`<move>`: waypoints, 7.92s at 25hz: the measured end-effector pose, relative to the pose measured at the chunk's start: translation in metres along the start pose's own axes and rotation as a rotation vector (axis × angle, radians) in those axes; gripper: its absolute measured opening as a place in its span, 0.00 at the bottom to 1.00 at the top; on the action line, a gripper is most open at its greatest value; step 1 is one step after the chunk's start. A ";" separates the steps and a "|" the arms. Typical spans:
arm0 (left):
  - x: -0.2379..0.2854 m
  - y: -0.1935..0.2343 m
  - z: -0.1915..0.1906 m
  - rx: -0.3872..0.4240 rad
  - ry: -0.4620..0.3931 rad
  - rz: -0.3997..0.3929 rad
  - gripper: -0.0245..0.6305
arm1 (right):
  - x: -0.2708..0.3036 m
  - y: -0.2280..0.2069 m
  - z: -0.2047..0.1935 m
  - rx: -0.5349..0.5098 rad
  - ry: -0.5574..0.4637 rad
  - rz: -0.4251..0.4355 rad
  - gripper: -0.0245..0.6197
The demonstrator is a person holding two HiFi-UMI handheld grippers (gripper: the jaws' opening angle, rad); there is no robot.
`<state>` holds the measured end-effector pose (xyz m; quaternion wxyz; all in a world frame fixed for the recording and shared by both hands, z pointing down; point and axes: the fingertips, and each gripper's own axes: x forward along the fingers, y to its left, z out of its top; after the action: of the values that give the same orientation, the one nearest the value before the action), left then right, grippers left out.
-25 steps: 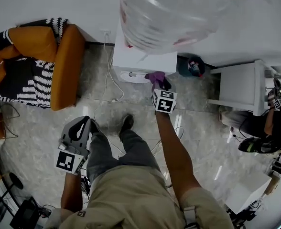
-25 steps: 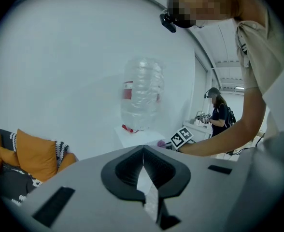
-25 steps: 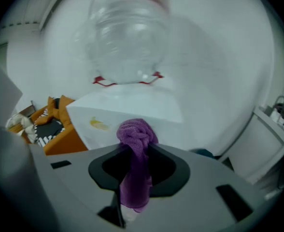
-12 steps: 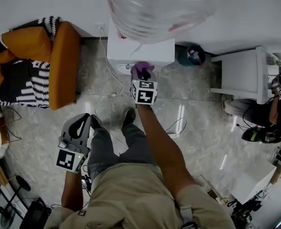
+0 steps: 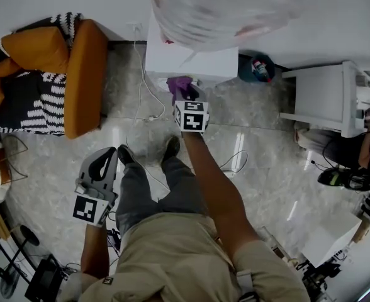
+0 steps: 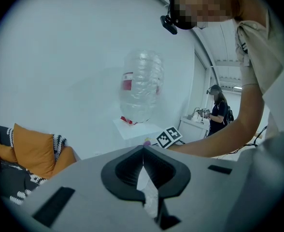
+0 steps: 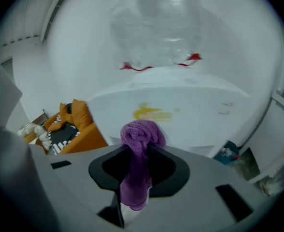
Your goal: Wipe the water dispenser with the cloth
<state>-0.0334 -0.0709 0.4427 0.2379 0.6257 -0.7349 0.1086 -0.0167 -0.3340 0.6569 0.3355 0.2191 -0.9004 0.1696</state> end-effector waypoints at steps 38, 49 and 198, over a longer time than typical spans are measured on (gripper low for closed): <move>0.001 0.046 -0.070 -0.125 0.007 0.008 0.06 | 0.043 -0.136 -0.111 0.150 0.023 -0.318 0.18; -0.027 0.093 -0.121 -0.063 0.044 0.136 0.06 | 0.178 0.040 -0.099 -0.280 -0.073 -0.031 0.18; -0.095 0.031 0.214 0.216 -0.299 0.151 0.06 | -0.305 -0.059 0.191 -0.213 -0.471 -0.067 0.16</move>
<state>-0.0992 -0.0806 0.2159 0.0490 0.5997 -0.7910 0.1103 0.1190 -0.3846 0.3227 0.1431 0.2457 -0.9587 0.0069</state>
